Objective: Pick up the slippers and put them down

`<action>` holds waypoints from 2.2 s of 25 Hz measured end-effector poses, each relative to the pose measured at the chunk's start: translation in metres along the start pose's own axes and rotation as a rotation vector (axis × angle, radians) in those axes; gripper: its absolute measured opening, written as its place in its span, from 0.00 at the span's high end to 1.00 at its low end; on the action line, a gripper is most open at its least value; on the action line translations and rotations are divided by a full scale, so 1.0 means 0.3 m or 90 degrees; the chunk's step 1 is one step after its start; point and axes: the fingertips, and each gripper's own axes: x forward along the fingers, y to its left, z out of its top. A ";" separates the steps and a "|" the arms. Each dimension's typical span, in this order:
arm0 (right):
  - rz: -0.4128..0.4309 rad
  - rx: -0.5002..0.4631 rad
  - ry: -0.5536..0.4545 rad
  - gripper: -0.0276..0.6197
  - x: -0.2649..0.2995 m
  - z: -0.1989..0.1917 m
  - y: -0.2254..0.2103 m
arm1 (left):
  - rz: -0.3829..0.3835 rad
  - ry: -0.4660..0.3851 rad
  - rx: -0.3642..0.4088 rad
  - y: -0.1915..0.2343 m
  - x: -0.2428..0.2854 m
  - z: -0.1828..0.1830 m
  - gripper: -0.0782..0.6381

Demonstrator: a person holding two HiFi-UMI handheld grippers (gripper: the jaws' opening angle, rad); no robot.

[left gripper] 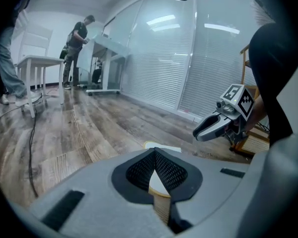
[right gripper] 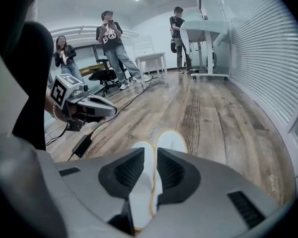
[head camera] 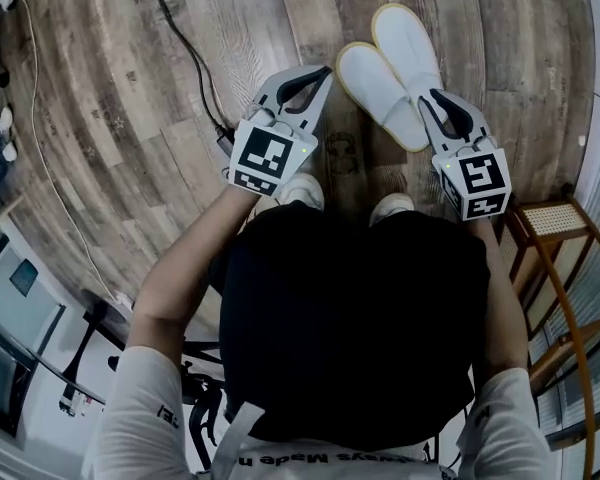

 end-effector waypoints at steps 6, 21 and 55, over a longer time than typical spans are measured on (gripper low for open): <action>-0.009 0.005 -0.036 0.85 -0.159 0.230 0.009 | 0.002 -0.023 -0.013 -0.017 -0.156 0.240 0.88; -0.047 -0.008 -0.139 0.88 -0.656 0.905 0.127 | 0.019 -0.099 -0.002 -0.106 -0.629 0.946 0.88; -0.065 -0.070 -0.336 0.91 -2.126 2.076 0.564 | 0.096 -0.289 -0.036 -0.583 -1.755 2.338 0.88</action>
